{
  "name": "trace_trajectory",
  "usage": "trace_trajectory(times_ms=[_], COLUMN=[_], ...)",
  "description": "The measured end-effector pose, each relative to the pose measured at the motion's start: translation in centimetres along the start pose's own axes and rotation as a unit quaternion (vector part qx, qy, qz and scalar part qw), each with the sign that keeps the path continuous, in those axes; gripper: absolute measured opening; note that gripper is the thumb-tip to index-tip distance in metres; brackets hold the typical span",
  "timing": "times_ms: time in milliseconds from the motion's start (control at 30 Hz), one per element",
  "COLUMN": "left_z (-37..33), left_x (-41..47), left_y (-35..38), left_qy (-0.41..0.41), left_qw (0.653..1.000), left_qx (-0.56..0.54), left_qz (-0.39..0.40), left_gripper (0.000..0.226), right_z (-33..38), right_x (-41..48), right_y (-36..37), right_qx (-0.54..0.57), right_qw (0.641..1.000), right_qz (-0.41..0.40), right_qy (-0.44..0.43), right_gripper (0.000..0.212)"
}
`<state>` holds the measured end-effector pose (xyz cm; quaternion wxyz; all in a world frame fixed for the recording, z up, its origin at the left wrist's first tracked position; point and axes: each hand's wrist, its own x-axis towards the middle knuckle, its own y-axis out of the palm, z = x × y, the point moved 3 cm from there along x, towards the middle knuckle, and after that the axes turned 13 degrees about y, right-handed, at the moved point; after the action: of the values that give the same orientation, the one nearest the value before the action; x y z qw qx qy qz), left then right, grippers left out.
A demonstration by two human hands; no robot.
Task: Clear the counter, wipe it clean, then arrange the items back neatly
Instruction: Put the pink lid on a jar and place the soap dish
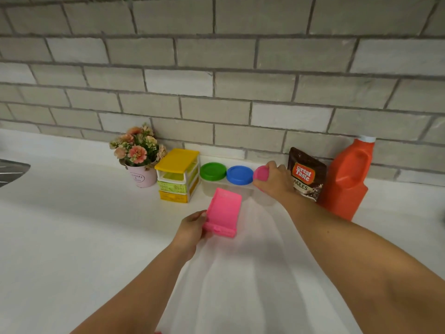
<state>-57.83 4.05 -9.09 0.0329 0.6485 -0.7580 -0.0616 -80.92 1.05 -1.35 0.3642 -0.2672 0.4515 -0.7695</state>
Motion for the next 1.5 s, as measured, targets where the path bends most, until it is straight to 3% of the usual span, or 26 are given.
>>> trace_trajectory(times_ms=[167,267,500,600,700,800,933,1033,1133,1300,1500], left_z=[0.3,0.6,0.4,0.0,-0.4,-1.1,-2.3,-3.6,-4.5,-5.8,-6.5], left_x=[0.8,1.0,0.6,0.4,0.2,-0.1,-0.6,-0.6,0.1,1.6,3.2], left_y=[-1.0,-1.4,-2.1,-2.5,-3.1,-3.8,-5.9,-7.8,-10.0,-13.0,-14.3], left_qy=[-0.006,-0.01,-0.006,0.003,0.008,0.022,0.046,0.051,0.048,0.042,0.045], left_qw=[1.0,1.0,1.0,1.0,1.0,1.0,0.999,0.996,0.994,0.992,0.994], left_qx=[-0.02,-0.019,-0.008,-0.002,0.0,-0.008,-0.017,-0.042,-0.051,-0.077,-0.088], left_qz=[0.007,0.005,0.008,0.004,-0.009,-0.014,-0.024,-0.062,-0.088,-0.088,-0.041], left_gripper=[0.024,0.024,0.025,0.025,0.027,0.028,0.027,0.03,0.03,0.025,0.023], right_z=[0.0,-0.1,-0.4,0.6,2.7,4.7,6.9,8.5,10.5,14.4,16.7], right_x=[1.1,0.7,1.5,0.4,-2.1,-5.1,-9.5,-12.1,-13.5,-14.7,-14.8], right_y=[2.5,3.5,4.0,3.3,3.0,3.6,4.2,5.2,5.9,6.7,7.2], right_qx=[-0.109,-0.166,-0.167,-0.132,-0.037,0.058,0.147,0.129,0.109,0.086,0.076], right_qw=[0.992,0.981,0.978,0.989,0.993,0.978,0.938,0.922,0.926,0.939,0.953], right_qz=[0.041,0.077,0.125,0.049,-0.029,-0.002,0.132,0.198,0.204,0.163,0.107], right_qy=[-0.054,-0.066,-0.018,-0.035,-0.104,-0.203,-0.284,-0.306,-0.299,-0.29,-0.272], right_gripper=[0.035,0.046,0.057,0.06,0.054,0.043,0.033,0.044,0.051,0.03,0.021])
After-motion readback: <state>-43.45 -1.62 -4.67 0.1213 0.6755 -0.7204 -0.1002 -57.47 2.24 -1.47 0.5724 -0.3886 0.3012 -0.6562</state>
